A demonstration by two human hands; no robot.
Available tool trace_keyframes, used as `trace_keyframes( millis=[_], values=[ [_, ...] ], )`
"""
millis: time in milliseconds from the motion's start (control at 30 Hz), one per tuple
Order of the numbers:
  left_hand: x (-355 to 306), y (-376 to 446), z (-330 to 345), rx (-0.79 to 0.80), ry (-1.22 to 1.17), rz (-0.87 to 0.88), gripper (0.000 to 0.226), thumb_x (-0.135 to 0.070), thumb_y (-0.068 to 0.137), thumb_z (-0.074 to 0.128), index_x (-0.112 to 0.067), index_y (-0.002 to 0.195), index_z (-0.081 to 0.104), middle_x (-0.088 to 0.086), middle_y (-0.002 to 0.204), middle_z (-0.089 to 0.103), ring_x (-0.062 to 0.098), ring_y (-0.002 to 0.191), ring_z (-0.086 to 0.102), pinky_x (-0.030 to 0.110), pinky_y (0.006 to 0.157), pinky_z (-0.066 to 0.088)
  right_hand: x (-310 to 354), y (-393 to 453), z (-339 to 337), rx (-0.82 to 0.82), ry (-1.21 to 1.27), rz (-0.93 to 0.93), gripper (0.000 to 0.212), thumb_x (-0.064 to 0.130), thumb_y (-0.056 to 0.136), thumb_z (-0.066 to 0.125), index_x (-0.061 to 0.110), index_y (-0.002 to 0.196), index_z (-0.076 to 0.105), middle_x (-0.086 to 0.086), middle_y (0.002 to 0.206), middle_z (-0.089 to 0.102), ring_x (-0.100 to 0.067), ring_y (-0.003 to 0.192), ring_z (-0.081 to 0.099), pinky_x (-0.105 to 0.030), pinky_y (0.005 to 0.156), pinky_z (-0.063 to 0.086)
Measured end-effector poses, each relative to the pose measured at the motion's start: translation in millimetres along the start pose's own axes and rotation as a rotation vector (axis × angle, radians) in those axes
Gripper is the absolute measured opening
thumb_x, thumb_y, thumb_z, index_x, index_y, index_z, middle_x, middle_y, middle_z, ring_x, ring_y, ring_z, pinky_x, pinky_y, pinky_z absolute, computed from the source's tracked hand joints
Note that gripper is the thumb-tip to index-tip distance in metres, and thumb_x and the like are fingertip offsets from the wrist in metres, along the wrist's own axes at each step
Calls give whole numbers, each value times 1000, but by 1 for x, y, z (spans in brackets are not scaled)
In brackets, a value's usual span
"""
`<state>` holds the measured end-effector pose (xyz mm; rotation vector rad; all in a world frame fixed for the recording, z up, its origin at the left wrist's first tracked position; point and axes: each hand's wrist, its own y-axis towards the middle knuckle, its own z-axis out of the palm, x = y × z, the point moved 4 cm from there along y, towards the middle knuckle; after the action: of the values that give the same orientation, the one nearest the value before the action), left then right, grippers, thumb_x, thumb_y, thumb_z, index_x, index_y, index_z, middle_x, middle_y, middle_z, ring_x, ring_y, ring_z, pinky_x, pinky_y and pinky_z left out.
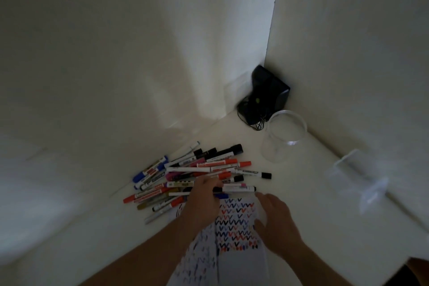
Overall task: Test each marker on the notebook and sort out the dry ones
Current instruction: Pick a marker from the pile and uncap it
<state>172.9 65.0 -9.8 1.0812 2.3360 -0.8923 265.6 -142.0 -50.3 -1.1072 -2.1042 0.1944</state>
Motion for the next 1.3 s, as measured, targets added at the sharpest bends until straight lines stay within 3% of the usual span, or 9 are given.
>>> trace_keyframes(
  millis=[167,300,400,633,800,900,1000,1167,1300],
  values=[
    [36,-44,-7,77,228,70,42,-27,99,56,-28,141,55,-3,151,38,18,140,39,25,113,33,3,4,9,22,-270,-143,80,67,94,33,30,164,23,-2,171,19,-27,158,13,-44,127,16],
    [64,-77,16,149,501,173,75,-58,96,42,-34,163,16,3,172,2,27,159,0,39,128,3,0,6,21,-8,-380,-121,89,77,92,24,31,165,5,-2,174,2,-33,160,-1,-56,127,6],
    [78,-83,32,132,563,252,83,-68,97,30,-30,165,0,4,171,-18,29,156,-21,48,128,-1,-5,5,29,-41,-433,-130,89,79,94,18,27,166,7,-4,175,-4,-32,160,-7,-60,126,5],
    [114,-62,66,-52,644,386,85,-78,89,48,-25,156,42,12,164,34,39,151,30,51,119,21,-22,10,52,-185,-544,-225,90,81,92,36,21,158,42,-9,170,27,-38,154,28,-59,117,19],
    [125,-50,80,-155,807,440,77,-83,86,41,-38,149,44,8,143,62,42,124,62,53,115,23,-36,12,64,-345,-621,-301,93,88,87,35,24,152,52,-7,162,44,-30,146,35,-47,117,8],
    [132,-50,82,-181,850,488,77,-86,86,41,-41,148,47,8,144,61,42,128,59,55,111,25,-44,6,71,-415,-709,-351,92,87,88,32,24,152,52,-6,161,45,-31,146,39,-47,113,21],
    [140,-55,80,-199,821,475,88,-92,83,38,-43,156,37,4,158,46,39,141,47,40,112,19,-39,-2,70,-388,-698,-294,88,85,92,29,25,152,52,-4,160,46,-35,144,47,-46,109,30],
    [127,-82,72,-236,676,369,80,-93,81,7,-62,154,-7,-12,171,-9,23,158,-8,39,127,4,-26,-15,66,-191,-623,-161,108,93,67,-21,42,162,-11,12,172,-18,-18,159,-14,-45,128,1],
    [125,-89,73,-245,675,364,75,-88,85,13,-63,153,-8,-9,172,-5,22,159,-7,44,128,-1,-22,-23,65,-257,-529,-207,109,96,69,-9,41,163,4,11,174,-2,-19,160,-3,-49,128,8]
  ],
)
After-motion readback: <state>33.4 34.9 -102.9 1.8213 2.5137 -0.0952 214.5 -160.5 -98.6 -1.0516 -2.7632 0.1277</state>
